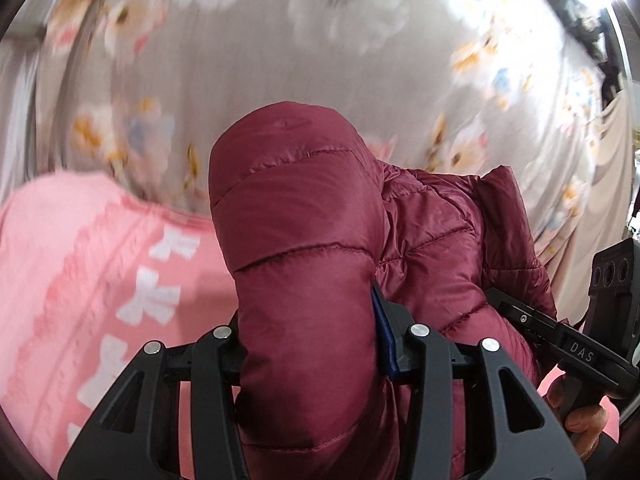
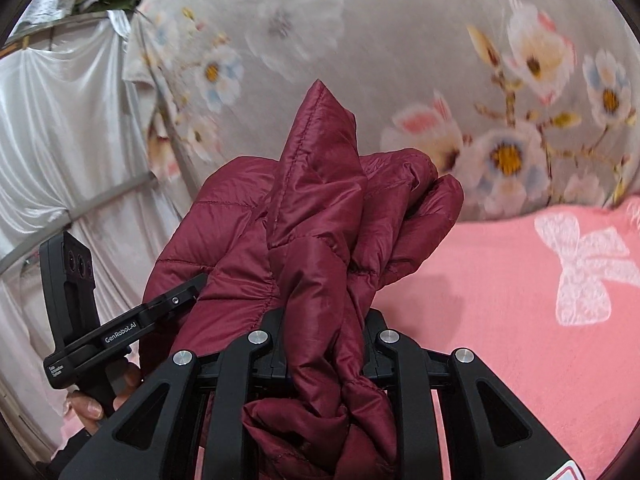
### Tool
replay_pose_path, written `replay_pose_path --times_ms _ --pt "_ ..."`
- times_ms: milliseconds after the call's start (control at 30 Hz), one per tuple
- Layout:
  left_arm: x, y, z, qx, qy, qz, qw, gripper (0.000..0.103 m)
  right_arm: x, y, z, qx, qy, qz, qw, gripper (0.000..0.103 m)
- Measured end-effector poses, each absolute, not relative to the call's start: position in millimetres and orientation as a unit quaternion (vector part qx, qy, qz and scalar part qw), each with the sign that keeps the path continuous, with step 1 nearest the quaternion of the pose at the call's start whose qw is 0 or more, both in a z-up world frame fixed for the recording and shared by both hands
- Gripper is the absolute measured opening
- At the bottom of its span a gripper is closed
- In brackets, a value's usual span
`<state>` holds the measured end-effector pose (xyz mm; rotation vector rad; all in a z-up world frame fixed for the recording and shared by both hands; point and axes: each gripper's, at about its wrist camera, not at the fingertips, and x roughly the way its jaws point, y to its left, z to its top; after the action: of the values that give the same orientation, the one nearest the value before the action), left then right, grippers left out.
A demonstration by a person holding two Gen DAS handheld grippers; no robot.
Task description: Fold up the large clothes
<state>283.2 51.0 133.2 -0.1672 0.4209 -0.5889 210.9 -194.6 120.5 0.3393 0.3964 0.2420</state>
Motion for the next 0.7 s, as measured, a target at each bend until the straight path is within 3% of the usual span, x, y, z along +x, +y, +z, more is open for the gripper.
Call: replay_pose_path --times_ms 400,500,700 --pt "345 18 18 -0.062 0.315 -0.250 0.914 0.044 273 -214 2 0.200 0.296 0.087 0.930 0.020" --pt "348 22 4 -0.064 0.314 -0.237 0.917 0.052 275 -218 -13 0.212 0.304 0.088 0.925 0.023" --pt "359 23 -3 -0.060 0.357 -0.193 0.912 0.079 273 -228 -15 0.235 0.328 0.061 0.913 0.043"
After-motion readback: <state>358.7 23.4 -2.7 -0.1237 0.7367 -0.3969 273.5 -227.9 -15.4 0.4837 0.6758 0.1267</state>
